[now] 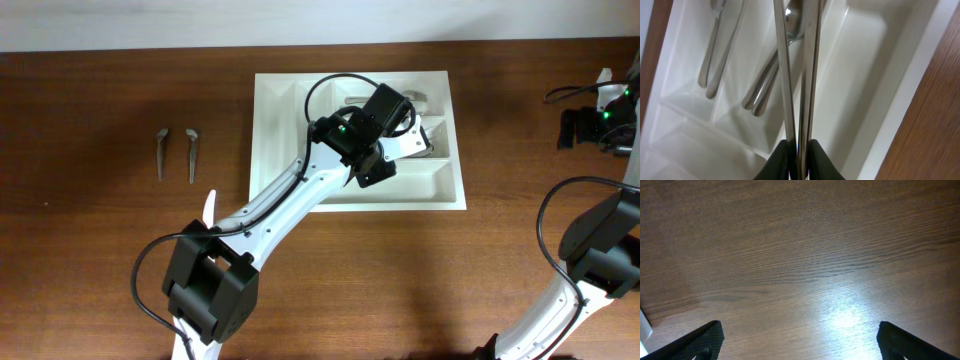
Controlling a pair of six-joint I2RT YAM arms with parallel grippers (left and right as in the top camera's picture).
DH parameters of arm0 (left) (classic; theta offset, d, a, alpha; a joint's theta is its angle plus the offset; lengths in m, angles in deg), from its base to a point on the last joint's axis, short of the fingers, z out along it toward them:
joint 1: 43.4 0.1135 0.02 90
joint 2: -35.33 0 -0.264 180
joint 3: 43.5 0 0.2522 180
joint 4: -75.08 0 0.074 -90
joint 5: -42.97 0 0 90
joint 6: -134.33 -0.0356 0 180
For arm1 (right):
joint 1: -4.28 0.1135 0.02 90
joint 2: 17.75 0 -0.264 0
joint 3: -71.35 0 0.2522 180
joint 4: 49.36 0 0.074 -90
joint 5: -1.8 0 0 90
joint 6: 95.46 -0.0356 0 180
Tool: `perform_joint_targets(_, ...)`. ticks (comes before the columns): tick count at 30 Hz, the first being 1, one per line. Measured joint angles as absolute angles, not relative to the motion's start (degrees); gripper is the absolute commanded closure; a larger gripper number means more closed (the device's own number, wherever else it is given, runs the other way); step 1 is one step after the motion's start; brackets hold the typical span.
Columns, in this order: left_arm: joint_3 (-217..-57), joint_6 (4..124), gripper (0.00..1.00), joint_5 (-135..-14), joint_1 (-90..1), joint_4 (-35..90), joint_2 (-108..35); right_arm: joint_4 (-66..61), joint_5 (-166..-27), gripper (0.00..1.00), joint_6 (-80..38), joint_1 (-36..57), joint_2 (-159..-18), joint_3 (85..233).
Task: Pack container
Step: 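Lower the chopsticks into the bottom compartment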
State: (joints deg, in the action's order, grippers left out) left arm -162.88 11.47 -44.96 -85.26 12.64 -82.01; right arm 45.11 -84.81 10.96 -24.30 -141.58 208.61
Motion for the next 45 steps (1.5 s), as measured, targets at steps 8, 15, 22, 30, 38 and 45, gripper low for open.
perform_joint_targets(8,-162.9,3.6,0.86,-44.6,-85.3,12.6,-82.0,45.1,-84.8,0.01,11.0,-24.3,-141.6,208.6)
perform_joint_targets(15,-162.9,1.4,0.81,-44.8,-85.3,12.5,-82.0,45.1,-84.8,0.01,11.0,-24.3,-141.6,208.6)
perform_joint_targets(22,-162.9,0.6,0.82,-46.0,-85.3,12.5,-82.8,45.1,-84.8,0.01,11.0,-24.3,-141.6,208.6)
perform_joint_targets(30,-162.9,0.5,0.82,-46.4,-85.3,12.4,-89.6,45.1,-84.8,0.01,11.0,-24.3,-141.6,208.6)
perform_joint_targets(38,-162.9,0.5,0.76,-46.4,-85.3,12.4,-91.9,45.1,-84.8,0.01,11.0,-24.3,-141.6,208.6)
perform_joint_targets(45,-162.9,0.4,0.76,-46.4,-85.3,12.4,-92.1,45.1,-84.8,0.01,11.0,-24.3,-141.6,208.6)
